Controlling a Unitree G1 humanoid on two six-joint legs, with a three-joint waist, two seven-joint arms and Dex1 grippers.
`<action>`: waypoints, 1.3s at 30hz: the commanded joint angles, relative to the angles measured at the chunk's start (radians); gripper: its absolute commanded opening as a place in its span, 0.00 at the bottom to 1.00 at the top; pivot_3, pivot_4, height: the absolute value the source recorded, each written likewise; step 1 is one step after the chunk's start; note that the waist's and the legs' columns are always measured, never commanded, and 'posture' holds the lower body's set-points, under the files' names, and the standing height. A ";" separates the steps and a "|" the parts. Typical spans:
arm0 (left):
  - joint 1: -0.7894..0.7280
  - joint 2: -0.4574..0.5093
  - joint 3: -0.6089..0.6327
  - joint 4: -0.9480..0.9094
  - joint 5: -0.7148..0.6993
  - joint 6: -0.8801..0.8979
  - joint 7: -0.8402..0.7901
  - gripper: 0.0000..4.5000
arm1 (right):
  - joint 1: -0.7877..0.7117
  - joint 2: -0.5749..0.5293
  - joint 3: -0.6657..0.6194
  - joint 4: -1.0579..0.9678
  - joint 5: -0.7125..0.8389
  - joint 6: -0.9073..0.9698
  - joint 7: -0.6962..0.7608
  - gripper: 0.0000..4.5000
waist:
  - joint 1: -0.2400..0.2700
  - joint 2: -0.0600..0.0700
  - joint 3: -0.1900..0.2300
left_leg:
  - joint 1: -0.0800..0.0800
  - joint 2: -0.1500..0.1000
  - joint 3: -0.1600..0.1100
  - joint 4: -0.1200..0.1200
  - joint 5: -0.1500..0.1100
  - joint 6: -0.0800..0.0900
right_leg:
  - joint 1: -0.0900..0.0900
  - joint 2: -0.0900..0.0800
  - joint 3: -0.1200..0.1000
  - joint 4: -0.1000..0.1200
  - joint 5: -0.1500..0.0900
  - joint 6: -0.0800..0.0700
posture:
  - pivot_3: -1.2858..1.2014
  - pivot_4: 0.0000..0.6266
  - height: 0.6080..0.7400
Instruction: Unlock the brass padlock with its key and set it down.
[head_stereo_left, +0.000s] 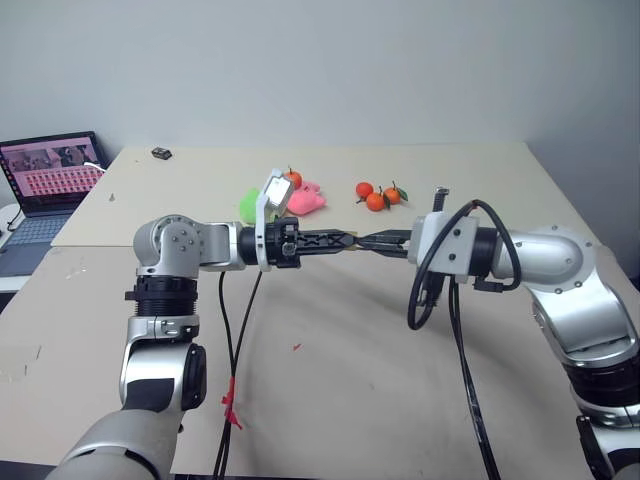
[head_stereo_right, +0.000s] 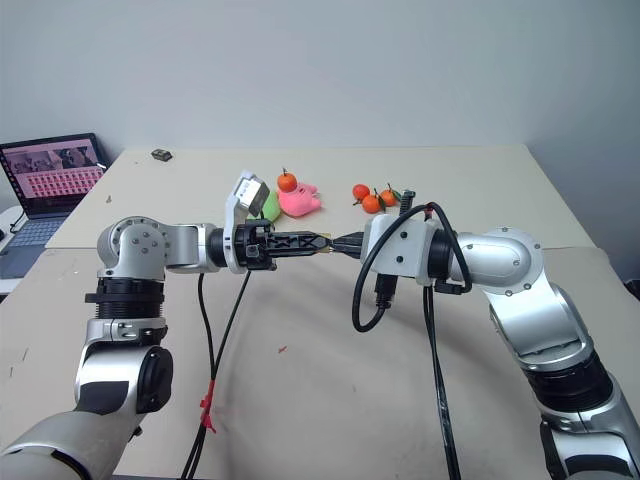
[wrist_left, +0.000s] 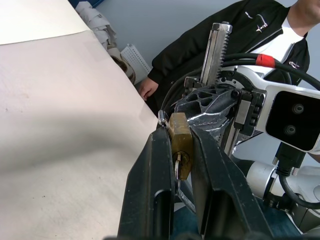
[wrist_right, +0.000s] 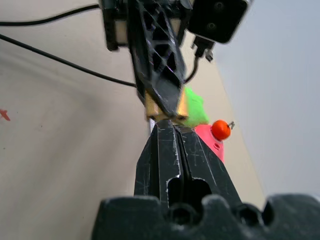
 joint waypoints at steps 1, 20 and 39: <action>-0.019 0.012 0.006 -0.029 -0.039 -0.014 -0.024 0.01 | 0.003 -0.006 -0.026 -0.001 -0.007 -0.033 -0.001 0.01 | 0.000 0.000 0.000 | 0.000 0.000 0.000 0.000 0.000 0.000 | 0.000 0.000 0.000 0.001 0.000 0.000 | 0.52 0.24 0.39; -0.010 0.072 -0.013 -0.017 -0.027 -0.043 -0.024 0.01 | 0.073 0.022 -0.065 -0.053 0.162 0.123 0.032 0.15 | -0.003 0.000 0.000 | 0.000 0.000 0.000 0.000 0.000 0.000 | 0.000 0.000 0.000 0.000 0.000 0.000 | 0.52 0.24 0.39; 0.185 0.095 -0.029 0.042 -0.055 0.132 0.112 0.01 | 0.134 -0.092 -0.150 -0.254 0.446 0.457 0.017 0.99 | 0.000 0.000 0.000 | 0.000 -0.001 -0.001 -0.001 0.000 0.000 | 0.001 -0.001 0.000 0.000 -0.002 0.003 | 0.52 0.24 0.39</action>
